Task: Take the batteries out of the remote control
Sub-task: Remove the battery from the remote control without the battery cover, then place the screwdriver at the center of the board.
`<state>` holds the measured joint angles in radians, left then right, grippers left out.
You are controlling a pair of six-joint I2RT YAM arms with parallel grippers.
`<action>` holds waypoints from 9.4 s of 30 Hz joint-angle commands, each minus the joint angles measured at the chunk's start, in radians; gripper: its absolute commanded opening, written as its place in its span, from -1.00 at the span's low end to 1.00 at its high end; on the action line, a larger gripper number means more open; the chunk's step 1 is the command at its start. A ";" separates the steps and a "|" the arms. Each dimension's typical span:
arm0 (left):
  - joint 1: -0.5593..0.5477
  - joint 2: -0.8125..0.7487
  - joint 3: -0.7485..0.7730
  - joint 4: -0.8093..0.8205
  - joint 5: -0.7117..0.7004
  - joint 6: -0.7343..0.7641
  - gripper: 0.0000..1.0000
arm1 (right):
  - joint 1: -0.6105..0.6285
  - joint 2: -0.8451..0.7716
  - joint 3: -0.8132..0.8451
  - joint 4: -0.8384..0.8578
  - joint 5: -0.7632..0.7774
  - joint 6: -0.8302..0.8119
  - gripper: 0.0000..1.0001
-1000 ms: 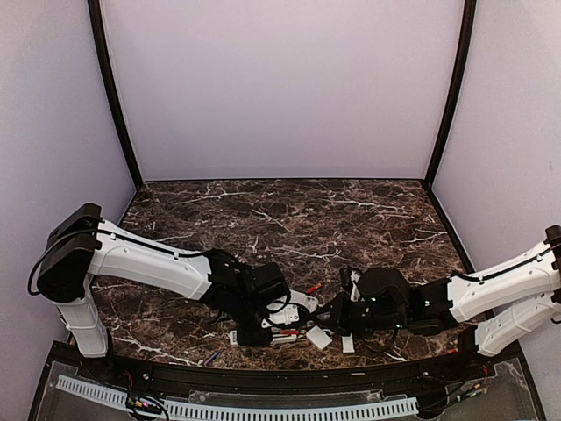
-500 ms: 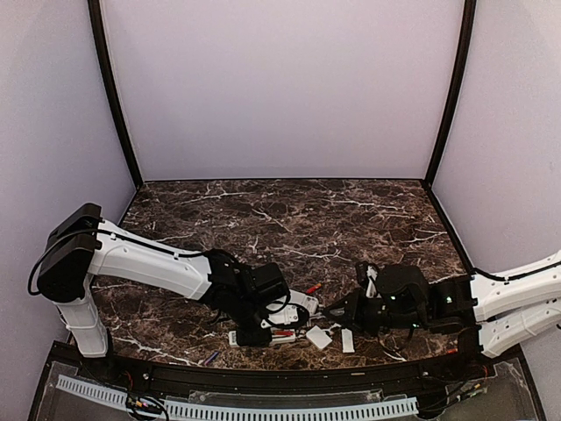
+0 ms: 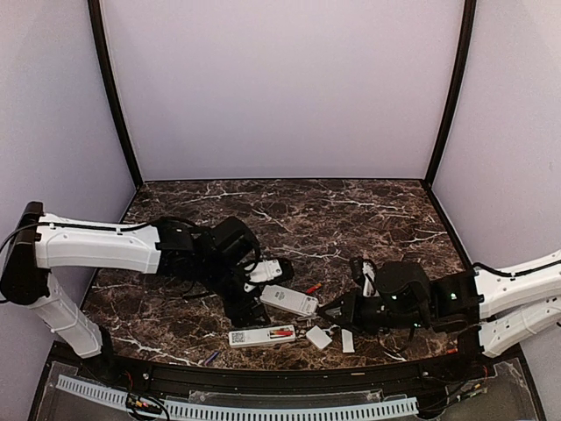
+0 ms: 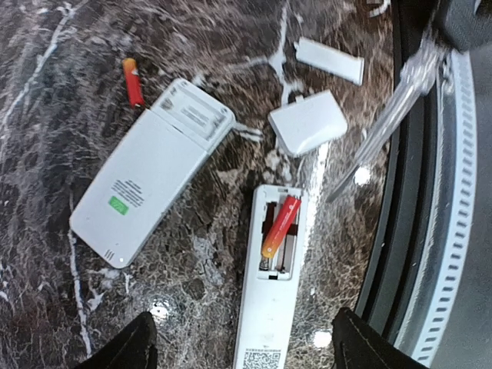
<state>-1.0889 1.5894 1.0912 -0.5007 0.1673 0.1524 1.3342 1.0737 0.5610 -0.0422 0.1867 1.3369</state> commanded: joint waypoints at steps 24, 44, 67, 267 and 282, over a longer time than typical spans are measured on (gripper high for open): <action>0.075 -0.370 -0.558 0.366 -0.001 -1.068 0.06 | 0.087 0.455 0.539 -0.453 0.100 -0.131 -1.00; 0.073 -0.258 -0.492 0.288 -0.010 -0.997 -0.18 | 0.110 0.667 0.778 -0.666 0.134 -0.153 -1.00; 0.048 -0.248 -0.547 0.358 0.045 -1.036 -0.23 | 0.113 0.759 0.884 -0.740 0.167 -0.177 -1.00; 0.793 -0.872 -0.317 -0.047 -0.039 -0.471 0.70 | -0.550 0.048 -0.036 -0.309 -0.129 -0.471 0.85; 0.793 -0.801 -0.377 0.164 0.039 -0.593 0.71 | -0.584 0.049 0.059 -0.309 -0.130 -0.560 0.97</action>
<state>-0.3008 0.7288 0.7597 -0.4953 0.1448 -0.3634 0.7868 1.1114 0.5797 -0.4210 0.0971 0.8471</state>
